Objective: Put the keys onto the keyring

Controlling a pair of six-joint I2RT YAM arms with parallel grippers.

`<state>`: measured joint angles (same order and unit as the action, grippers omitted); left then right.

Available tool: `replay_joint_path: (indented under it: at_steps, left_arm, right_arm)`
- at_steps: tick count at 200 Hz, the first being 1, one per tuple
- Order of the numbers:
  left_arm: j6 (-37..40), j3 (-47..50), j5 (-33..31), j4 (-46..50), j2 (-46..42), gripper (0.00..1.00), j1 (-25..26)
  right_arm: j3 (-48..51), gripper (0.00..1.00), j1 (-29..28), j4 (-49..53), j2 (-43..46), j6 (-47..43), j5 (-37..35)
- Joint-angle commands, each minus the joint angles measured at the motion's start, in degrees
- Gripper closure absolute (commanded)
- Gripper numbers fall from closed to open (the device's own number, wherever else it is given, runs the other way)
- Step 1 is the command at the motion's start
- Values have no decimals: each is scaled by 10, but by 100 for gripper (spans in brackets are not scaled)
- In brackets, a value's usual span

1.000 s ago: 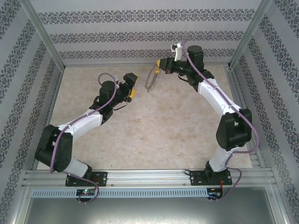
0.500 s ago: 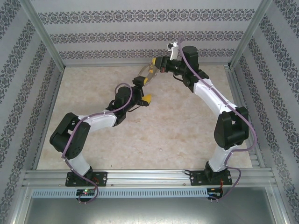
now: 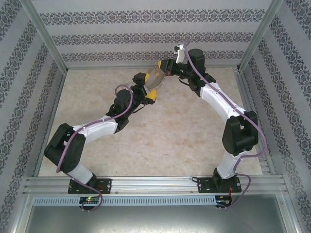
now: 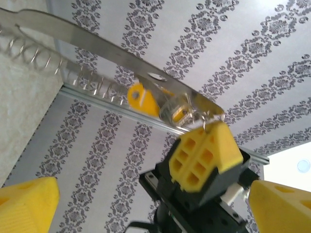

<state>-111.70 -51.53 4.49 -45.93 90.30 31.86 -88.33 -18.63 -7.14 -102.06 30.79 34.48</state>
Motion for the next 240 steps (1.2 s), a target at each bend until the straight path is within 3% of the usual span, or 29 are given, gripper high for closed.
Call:
replay_joint_path:
  at_steps: [1, 97, 146, 182, 221, 240]
  left_arm:
    - [7, 23, -27, -25, -18, 0, 5]
    - [-24, -29, -43, -109, 105, 3, -17]
    - [2, -8, -60, -108, 88, 25, -29]
    - [13, -12, -59, -108, 84, 34, -33]
    - [28, -23, -55, -109, 85, 57, -33]
    - [33, -24, -55, -103, 82, 60, -34]
  right_arm:
    - [4, 100, -3, -39, -2, 13, 0]
    - [79, 100, -20, -38, 83, -20, 21]
    - [88, 100, -20, -38, 99, -27, 28]
    - [91, 100, -21, -38, 100, -28, 31]
    - [102, 100, -20, -42, 104, -29, 32]
    - [108, 100, -20, -44, 108, -30, 31]
